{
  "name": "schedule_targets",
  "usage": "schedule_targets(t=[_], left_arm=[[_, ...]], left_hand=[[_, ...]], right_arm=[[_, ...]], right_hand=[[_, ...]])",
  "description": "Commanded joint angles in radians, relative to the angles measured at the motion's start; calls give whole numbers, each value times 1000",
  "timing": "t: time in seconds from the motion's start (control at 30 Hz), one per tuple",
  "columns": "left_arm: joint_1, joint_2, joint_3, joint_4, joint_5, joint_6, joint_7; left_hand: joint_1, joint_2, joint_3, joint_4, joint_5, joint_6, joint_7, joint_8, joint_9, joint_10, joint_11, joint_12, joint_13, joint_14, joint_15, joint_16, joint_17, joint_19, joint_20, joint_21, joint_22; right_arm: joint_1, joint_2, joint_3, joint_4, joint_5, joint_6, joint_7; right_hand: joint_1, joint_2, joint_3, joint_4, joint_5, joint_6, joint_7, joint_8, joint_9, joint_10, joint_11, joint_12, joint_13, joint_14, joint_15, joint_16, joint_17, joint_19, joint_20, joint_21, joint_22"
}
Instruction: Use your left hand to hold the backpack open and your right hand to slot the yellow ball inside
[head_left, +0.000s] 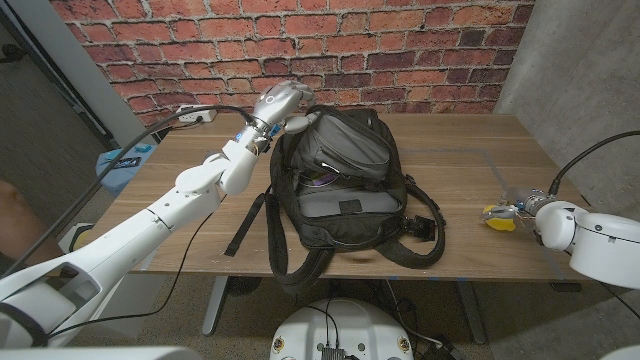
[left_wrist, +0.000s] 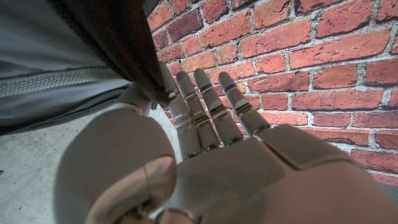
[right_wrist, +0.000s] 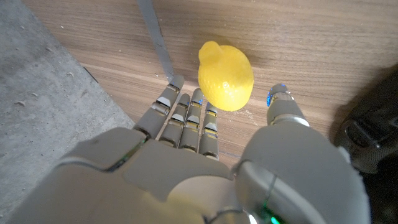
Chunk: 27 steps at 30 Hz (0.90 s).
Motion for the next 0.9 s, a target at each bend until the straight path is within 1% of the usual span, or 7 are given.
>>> schedule_targets(t=[0.03,0.23,0.43,0.5,0.8,0.83,0.9], left_arm=[[1,3,-2,0,-6,-6,-8],[0,3,0,0,-3,-10,-10],[3,4,0,-7,-2,-8,-16],[3,3,0,-8,0,-8,-15],[5,1,0,-11,1,-6,-17],[5,1,0,-11,1,-6,-16],[6,0,0,-11,1,-6,-14]], left_hand=[[10,-1,0,1,7,-7,2,6,3,16,-17,-1,2,9,-2,-5,4,-5,-2,9,2],[10,-1,-1,1,8,-7,2,8,2,15,-18,-2,3,9,-3,-7,6,-6,-2,10,2],[11,0,0,0,8,-8,1,8,1,15,-19,-2,4,10,-3,-8,6,-7,-3,11,2],[10,0,-1,1,9,-8,1,9,2,15,-18,-2,4,10,-3,-9,7,-7,-2,12,2],[9,1,-2,2,9,-8,1,9,-1,12,-20,-4,5,10,-2,-9,10,-8,-2,14,1],[11,1,-2,1,9,-10,1,9,0,14,-19,-3,5,10,-3,-9,10,-8,-2,14,1],[10,2,-1,1,10,-9,3,10,-1,15,-21,-3,5,10,-2,-11,10,-8,-3,15,1]], right_arm=[[54,-53,-69,-9,85,-10,-57],[41,-85,-61,-11,145,-3,-99],[43,-117,-70,-8,197,11,-137],[42,-126,-71,-7,215,15,-150],[26,-126,-56,-2,220,23,-159],[26,-126,-58,-1,219,25,-160],[28,-126,-63,0,219,28,-164]], right_hand=[[9,1,0,3,6,8,0,3,5,5,3,10,5,9,-1,6,3,5,-1,6,3],[13,1,-1,6,6,5,1,-1,5,-1,4,12,10,8,-1,5,5,5,-2,5,3],[15,1,-3,8,6,2,2,-4,6,-6,-1,13,14,7,-1,4,6,5,-2,4,3],[16,2,-3,9,6,2,3,-4,6,-7,2,13,15,6,-1,4,7,5,-2,4,3],[18,3,-7,13,7,-8,3,-11,7,-22,9,14,24,0,3,1,10,2,-1,2,4],[20,4,-8,14,7,-2,2,-10,7,-12,0,21,27,4,2,3,11,2,-1,2,4],[20,4,-9,15,7,4,0,-8,8,-11,-1,23,29,9,-2,4,12,6,-2,3,4]])
